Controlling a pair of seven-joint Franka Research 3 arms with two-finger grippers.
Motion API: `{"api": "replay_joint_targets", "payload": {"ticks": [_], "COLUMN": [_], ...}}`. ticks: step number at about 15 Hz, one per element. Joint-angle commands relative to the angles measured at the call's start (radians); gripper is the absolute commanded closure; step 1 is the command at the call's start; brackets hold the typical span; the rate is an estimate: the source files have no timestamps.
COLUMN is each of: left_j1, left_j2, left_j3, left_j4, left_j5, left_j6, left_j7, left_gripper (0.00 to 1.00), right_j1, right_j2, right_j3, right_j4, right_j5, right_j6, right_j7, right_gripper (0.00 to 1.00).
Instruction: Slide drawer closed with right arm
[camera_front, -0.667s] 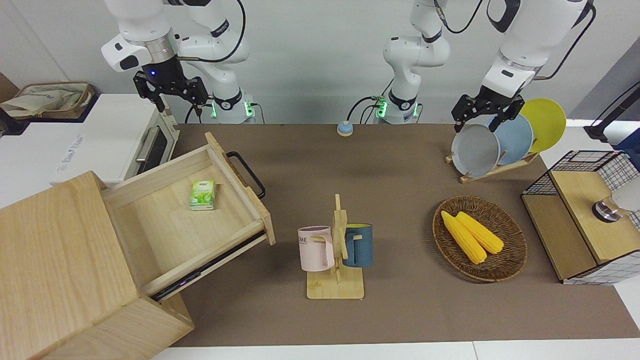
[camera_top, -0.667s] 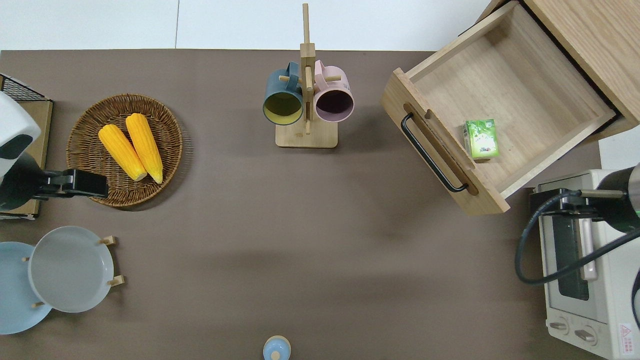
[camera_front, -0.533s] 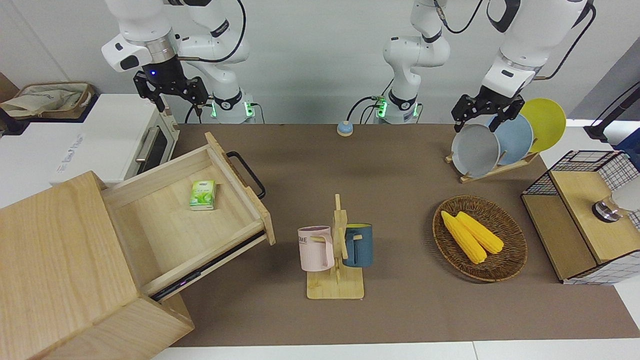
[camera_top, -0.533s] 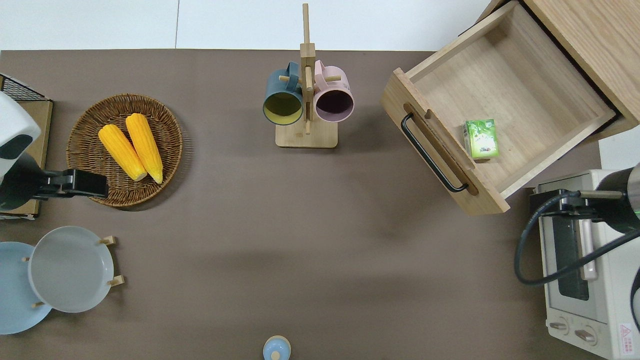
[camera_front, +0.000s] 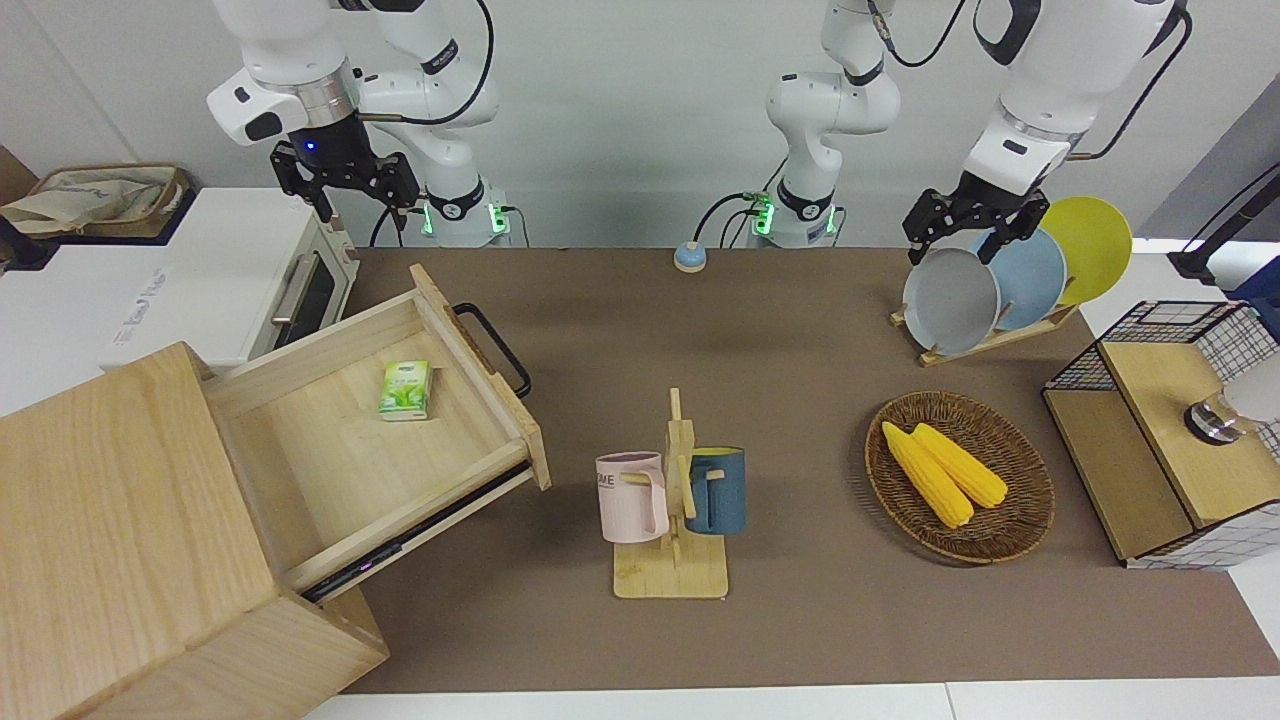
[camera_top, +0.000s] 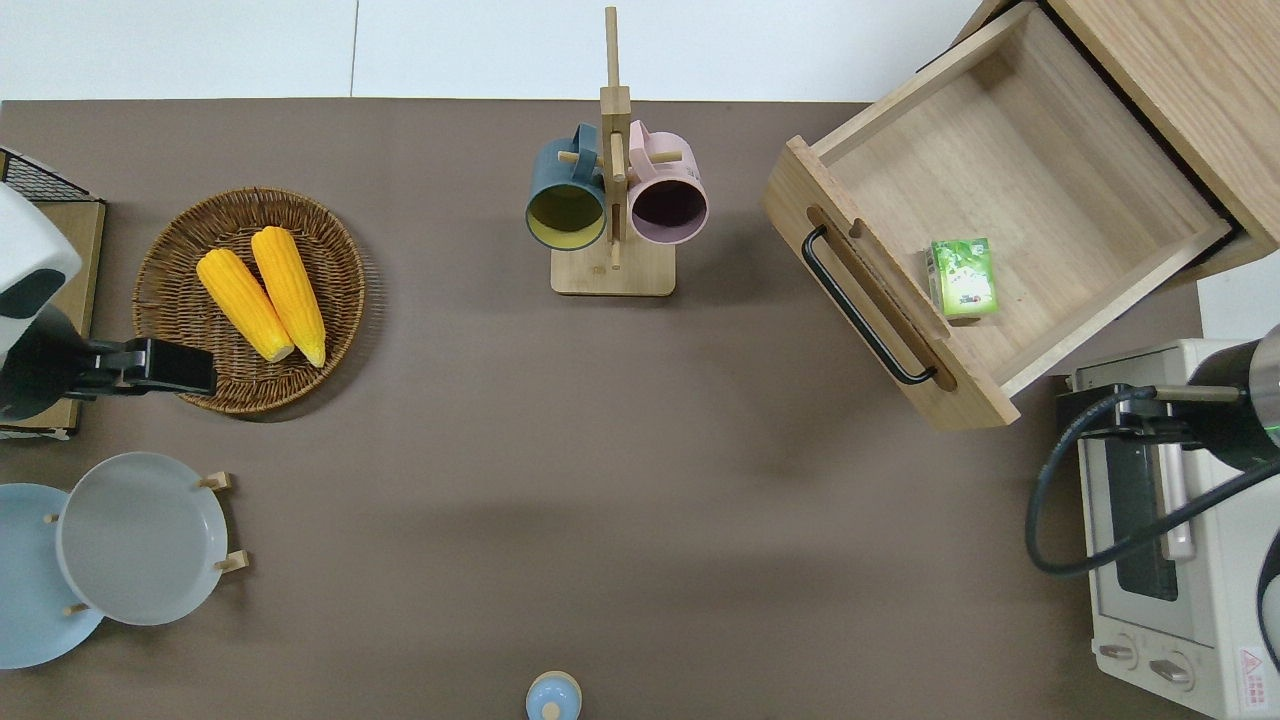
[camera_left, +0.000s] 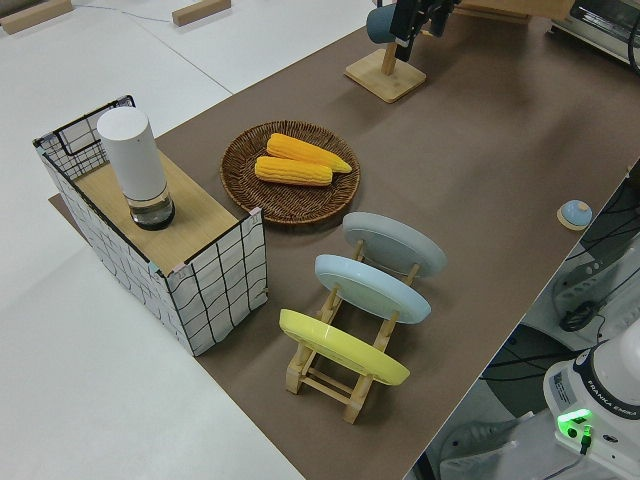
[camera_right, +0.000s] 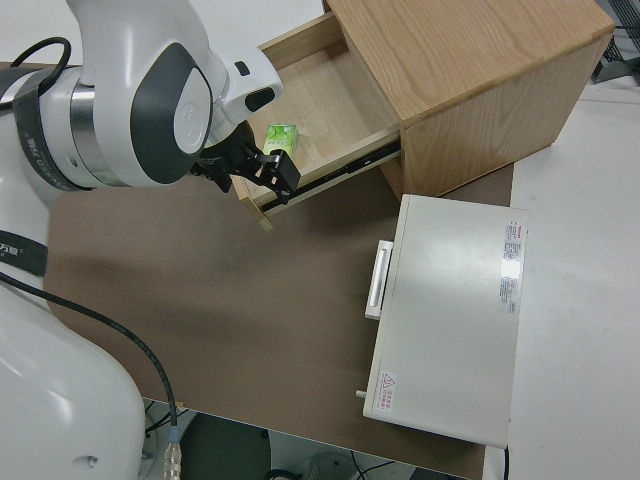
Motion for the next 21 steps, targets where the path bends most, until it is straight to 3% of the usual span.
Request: {"api": "replay_joint_targets", "payload": {"ticks": [1,7,10,11,12,13,15,21], "left_j1": [-0.004,-0.004,-0.004,-0.004,-0.004,-0.004,-0.004,-0.004], "left_j2": [-0.008,-0.008,-0.008,-0.008,-0.008,-0.008,-0.008,-0.008], "left_j3": [0.004,0.004,0.004,0.004,0.002,0.004,0.004,0.004], "left_j4": [0.002,0.002,0.002,0.002,0.002,0.002,0.002,0.002], "left_j5": [0.013,0.013,0.013,0.013,0.013,0.013,0.013,0.013], "left_j6": [-0.014,-0.014,-0.014,-0.014,-0.014,-0.014,-0.014,-0.014], "left_j7": [0.001,0.001,0.001,0.001,0.001,0.001,0.001,0.001], "left_gripper": [0.0,0.0,0.0,0.0,0.0,0.0,0.0,0.0], "right_j1": [0.009,0.012,0.012,0.012,0.012,0.012,0.012,0.012], "right_j2": [0.004,0.004,0.004,0.005,0.005,0.005,0.005,0.005], "right_j3": [-0.009,-0.009,-0.009,-0.009,-0.009,-0.008,-0.008,-0.001], "right_j4": [0.015,0.015,0.024,0.024,0.024,0.024,0.027,0.027], "right_j5": [-0.016,-0.022,-0.022,-0.022,-0.022,-0.021,-0.019,0.004], "right_j6": [-0.02,-0.022,-0.034,-0.04,-0.04,-0.04,-0.042,-0.042], "right_j7": [-0.022,-0.015,-0.012,-0.008,0.003,0.008,0.011,0.116], "right_gripper": [0.007,0.048,0.351,0.503,0.72,0.845,0.999,1.0]}}
